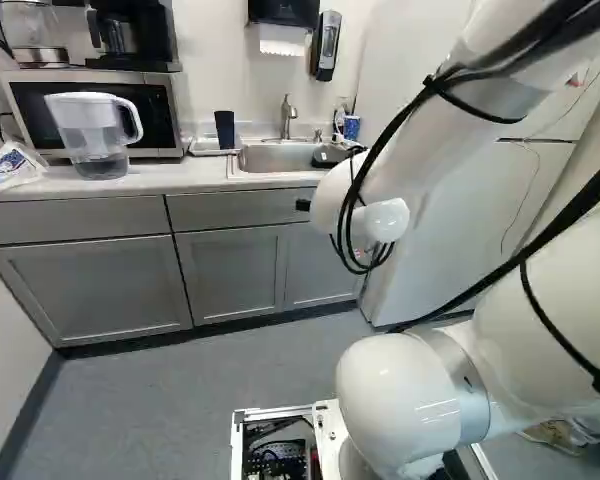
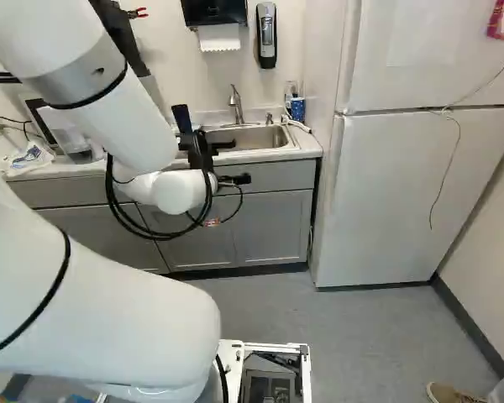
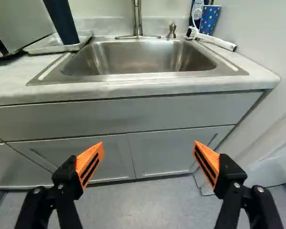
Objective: Rinse the cup and place it in the tray
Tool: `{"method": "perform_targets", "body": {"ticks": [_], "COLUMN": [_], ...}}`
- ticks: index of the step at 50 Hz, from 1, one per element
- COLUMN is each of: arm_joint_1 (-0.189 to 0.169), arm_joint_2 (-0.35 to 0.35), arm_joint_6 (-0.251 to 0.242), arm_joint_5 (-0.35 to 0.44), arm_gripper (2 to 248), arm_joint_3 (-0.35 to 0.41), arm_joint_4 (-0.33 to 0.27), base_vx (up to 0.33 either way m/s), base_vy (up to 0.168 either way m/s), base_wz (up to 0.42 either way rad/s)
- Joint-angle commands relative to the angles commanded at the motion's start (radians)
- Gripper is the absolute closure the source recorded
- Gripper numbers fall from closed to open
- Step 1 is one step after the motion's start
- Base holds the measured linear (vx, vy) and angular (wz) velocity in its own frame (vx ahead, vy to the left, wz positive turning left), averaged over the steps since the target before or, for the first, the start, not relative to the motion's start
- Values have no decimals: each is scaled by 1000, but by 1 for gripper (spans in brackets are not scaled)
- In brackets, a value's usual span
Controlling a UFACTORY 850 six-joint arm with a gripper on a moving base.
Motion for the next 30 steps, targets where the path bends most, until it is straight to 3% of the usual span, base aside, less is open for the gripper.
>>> {"method": "perform_targets", "body": {"ticks": [30], "arm_joint_1": [-20], "arm_joint_2": [8], "arm_joint_6": [20], "arm_joint_5": [170], "arm_gripper": [3], "arm_joint_3": [118], "arm_joint_4": [-22], "base_vx": [0], "base_vy": [0], "base_wz": [0]}}
